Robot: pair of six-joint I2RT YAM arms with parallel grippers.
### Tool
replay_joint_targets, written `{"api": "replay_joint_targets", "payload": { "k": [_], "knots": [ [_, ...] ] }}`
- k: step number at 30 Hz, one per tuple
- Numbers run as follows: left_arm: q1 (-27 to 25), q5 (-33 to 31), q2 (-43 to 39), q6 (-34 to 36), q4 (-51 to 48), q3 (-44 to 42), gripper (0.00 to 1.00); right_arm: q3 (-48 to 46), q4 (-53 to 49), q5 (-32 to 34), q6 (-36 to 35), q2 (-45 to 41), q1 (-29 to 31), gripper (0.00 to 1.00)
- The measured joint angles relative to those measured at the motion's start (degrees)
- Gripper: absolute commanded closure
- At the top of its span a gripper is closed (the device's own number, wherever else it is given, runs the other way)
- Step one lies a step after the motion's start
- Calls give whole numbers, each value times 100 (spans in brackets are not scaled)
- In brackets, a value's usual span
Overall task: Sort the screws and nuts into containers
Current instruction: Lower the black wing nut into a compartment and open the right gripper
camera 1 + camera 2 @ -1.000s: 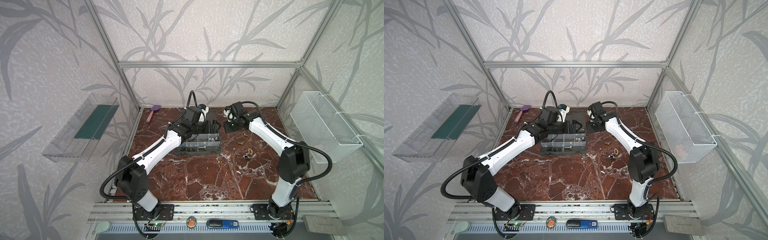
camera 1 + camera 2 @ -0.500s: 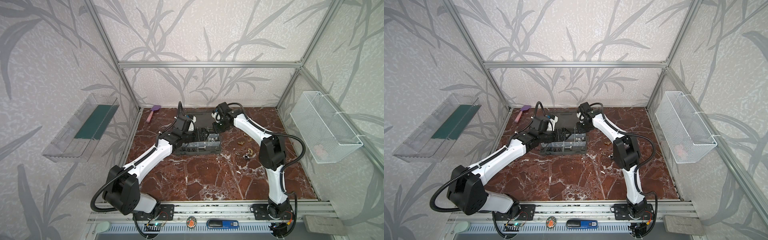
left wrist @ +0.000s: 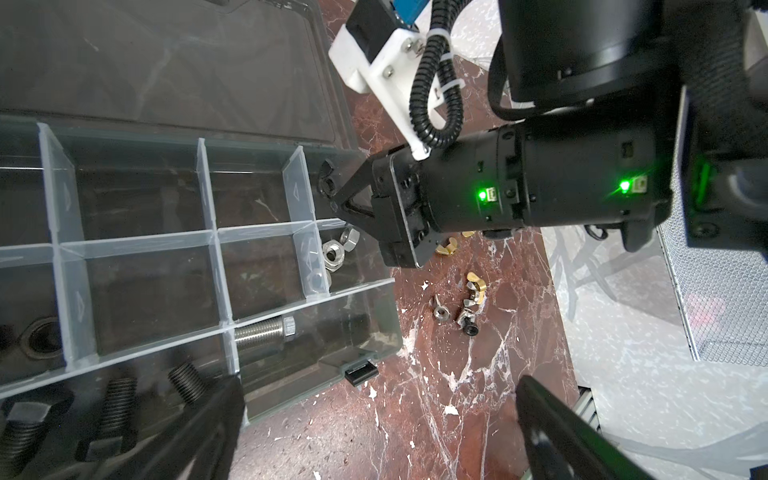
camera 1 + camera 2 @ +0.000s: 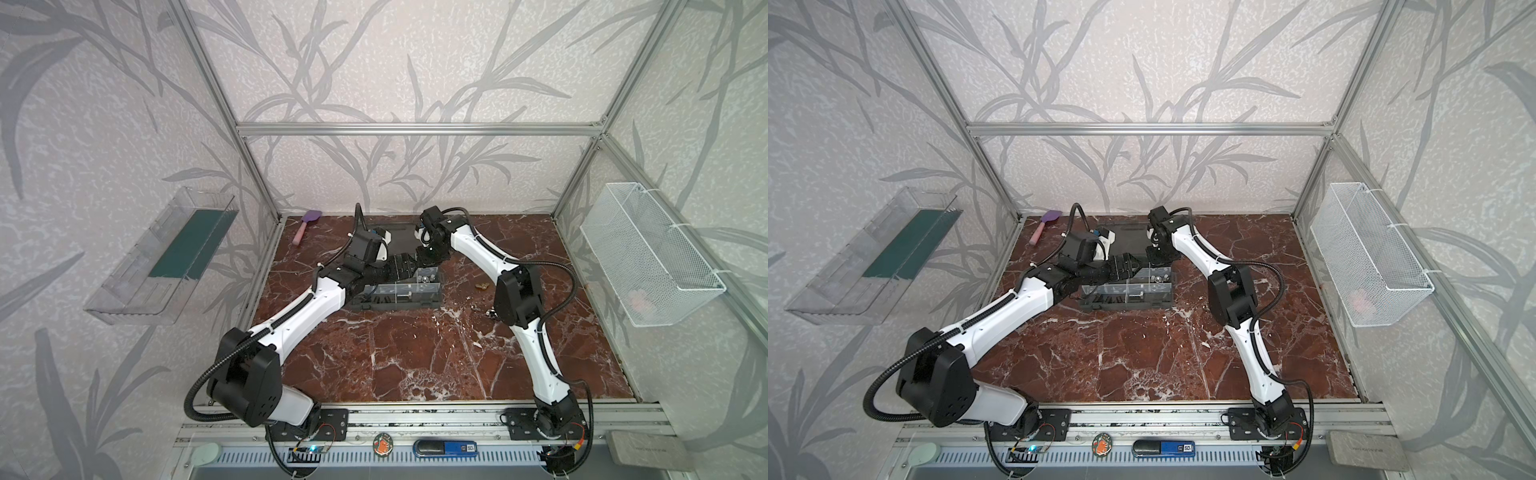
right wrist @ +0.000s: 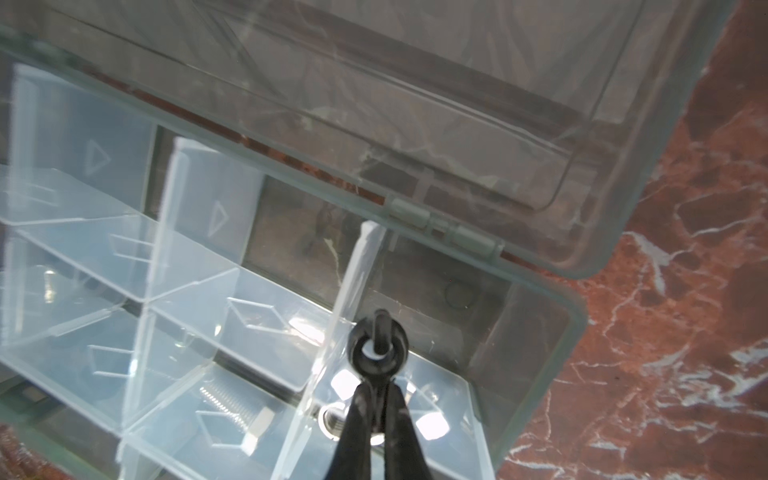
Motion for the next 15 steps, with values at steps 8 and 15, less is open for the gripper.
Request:
{"api": "replay_joint_targets", "payload": {
  "k": [8, 15],
  "knots": [
    [4, 48, 79, 0, 81, 55, 0, 535, -350, 190, -35, 361, 0, 87],
    [33, 138, 131, 2, 103, 142, 1, 1062, -686, 284, -57, 669, 0, 79]
  ]
}}
